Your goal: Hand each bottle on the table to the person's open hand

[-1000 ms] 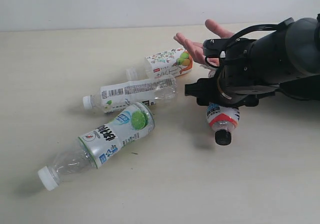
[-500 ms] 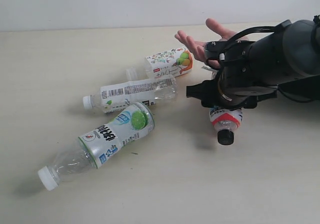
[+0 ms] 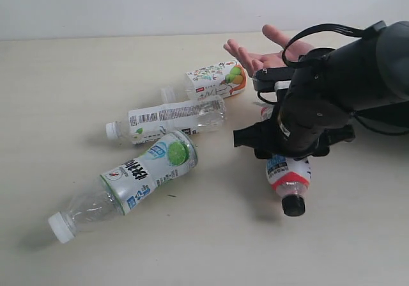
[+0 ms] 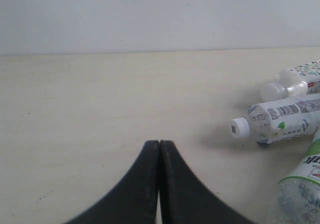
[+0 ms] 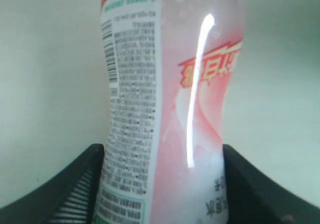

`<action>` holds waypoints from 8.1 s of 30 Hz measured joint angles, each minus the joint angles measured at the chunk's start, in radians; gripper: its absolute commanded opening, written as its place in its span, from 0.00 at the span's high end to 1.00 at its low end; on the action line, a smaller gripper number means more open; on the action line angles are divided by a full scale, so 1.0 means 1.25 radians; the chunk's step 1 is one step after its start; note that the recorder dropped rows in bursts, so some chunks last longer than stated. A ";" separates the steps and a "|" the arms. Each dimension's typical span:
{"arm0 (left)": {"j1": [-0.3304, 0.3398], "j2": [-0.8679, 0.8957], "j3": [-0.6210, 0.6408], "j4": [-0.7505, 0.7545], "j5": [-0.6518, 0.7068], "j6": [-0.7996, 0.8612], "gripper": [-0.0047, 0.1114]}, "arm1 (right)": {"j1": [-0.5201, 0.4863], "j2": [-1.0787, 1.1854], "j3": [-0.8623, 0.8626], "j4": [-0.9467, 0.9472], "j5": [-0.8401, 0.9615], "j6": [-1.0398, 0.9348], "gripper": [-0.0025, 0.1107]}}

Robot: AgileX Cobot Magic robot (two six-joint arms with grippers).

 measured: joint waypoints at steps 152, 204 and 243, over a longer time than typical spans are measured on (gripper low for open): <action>0.000 0.000 0.000 0.000 0.000 0.000 0.94 | -0.150 -0.884 0.056 0.212 0.315 -0.771 0.98; 0.000 0.000 0.000 0.000 0.000 0.000 0.94 | -0.150 -1.399 0.414 0.172 -0.016 -0.761 0.98; 0.000 0.000 0.000 0.000 0.000 0.000 0.94 | -0.147 -1.455 0.416 0.183 -0.013 -0.759 0.98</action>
